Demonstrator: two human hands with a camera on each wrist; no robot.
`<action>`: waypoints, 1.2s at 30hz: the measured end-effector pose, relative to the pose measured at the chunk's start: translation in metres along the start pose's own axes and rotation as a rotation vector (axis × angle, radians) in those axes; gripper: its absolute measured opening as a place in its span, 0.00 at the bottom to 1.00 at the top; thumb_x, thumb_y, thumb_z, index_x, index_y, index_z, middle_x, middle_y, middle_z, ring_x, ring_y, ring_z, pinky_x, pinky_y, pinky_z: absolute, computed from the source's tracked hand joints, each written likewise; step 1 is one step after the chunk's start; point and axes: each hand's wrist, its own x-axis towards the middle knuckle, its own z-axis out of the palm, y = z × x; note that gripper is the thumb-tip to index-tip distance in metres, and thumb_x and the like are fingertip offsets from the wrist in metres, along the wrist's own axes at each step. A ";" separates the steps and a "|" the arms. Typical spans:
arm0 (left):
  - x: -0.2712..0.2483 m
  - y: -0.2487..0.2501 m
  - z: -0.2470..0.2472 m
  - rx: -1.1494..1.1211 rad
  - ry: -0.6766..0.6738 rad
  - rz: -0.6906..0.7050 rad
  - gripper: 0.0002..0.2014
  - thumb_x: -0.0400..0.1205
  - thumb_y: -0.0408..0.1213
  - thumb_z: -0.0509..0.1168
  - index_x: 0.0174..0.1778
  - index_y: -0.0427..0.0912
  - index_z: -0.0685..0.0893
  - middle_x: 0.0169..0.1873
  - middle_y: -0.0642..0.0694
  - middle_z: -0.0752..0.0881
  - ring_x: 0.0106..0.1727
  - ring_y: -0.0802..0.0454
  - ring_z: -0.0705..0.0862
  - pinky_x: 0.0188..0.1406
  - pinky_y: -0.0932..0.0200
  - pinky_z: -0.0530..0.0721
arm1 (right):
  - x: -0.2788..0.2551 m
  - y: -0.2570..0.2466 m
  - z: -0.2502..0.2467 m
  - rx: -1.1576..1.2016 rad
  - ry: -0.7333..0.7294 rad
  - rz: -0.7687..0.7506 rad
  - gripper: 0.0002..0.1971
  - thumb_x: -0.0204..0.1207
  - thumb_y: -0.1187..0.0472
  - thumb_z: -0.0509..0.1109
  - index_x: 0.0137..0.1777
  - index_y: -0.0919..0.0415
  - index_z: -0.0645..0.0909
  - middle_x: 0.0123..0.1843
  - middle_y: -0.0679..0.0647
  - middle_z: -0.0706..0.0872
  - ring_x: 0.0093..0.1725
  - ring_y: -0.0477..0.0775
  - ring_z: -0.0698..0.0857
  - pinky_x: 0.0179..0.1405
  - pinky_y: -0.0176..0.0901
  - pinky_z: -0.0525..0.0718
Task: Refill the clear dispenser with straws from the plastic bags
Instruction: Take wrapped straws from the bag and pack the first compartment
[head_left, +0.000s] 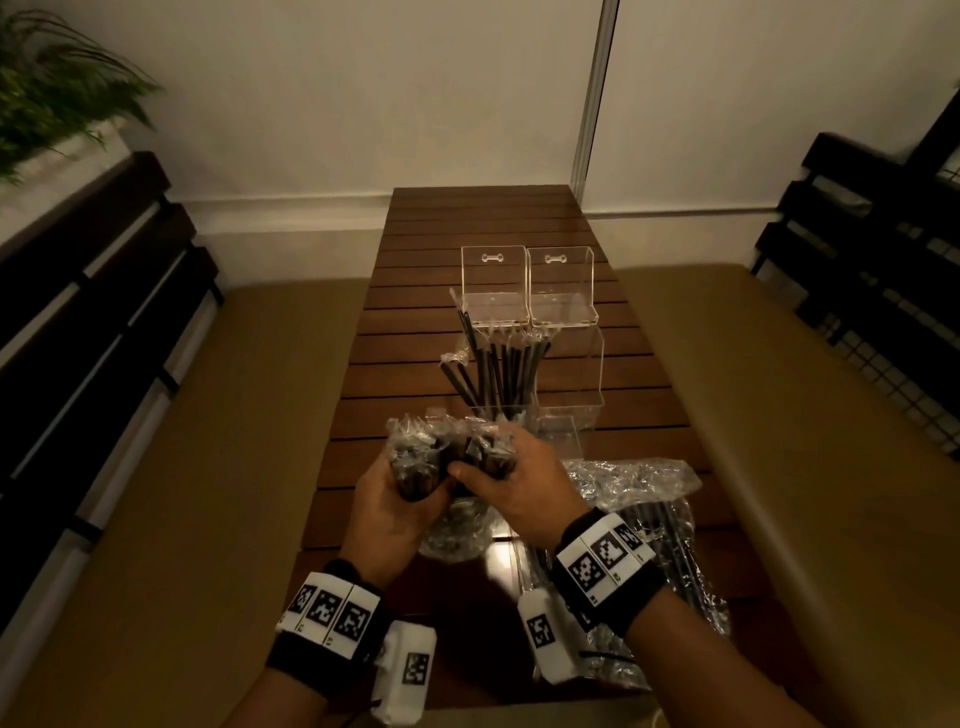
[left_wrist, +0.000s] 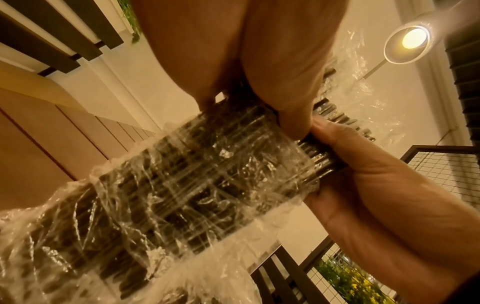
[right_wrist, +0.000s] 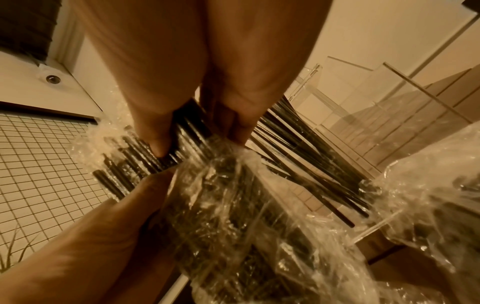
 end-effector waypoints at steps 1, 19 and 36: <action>0.003 0.000 0.001 -0.006 0.001 0.008 0.34 0.66 0.57 0.80 0.66 0.47 0.82 0.62 0.43 0.88 0.65 0.41 0.86 0.64 0.31 0.82 | 0.002 -0.001 0.000 -0.020 0.004 -0.002 0.15 0.77 0.55 0.75 0.62 0.43 0.83 0.55 0.36 0.86 0.57 0.32 0.83 0.61 0.35 0.82; 0.025 -0.008 0.012 -0.013 0.070 0.053 0.28 0.72 0.43 0.78 0.67 0.39 0.80 0.62 0.40 0.87 0.64 0.41 0.86 0.63 0.32 0.83 | 0.027 0.004 0.005 -0.043 0.045 -0.080 0.16 0.83 0.56 0.66 0.70 0.50 0.77 0.63 0.37 0.82 0.63 0.32 0.79 0.65 0.32 0.77; 0.021 -0.005 0.017 -0.038 0.058 0.077 0.19 0.76 0.23 0.73 0.62 0.29 0.80 0.52 0.45 0.92 0.54 0.50 0.91 0.48 0.60 0.90 | 0.057 -0.083 -0.047 0.319 0.343 -0.215 0.05 0.84 0.61 0.65 0.48 0.61 0.75 0.33 0.53 0.83 0.32 0.51 0.86 0.35 0.45 0.89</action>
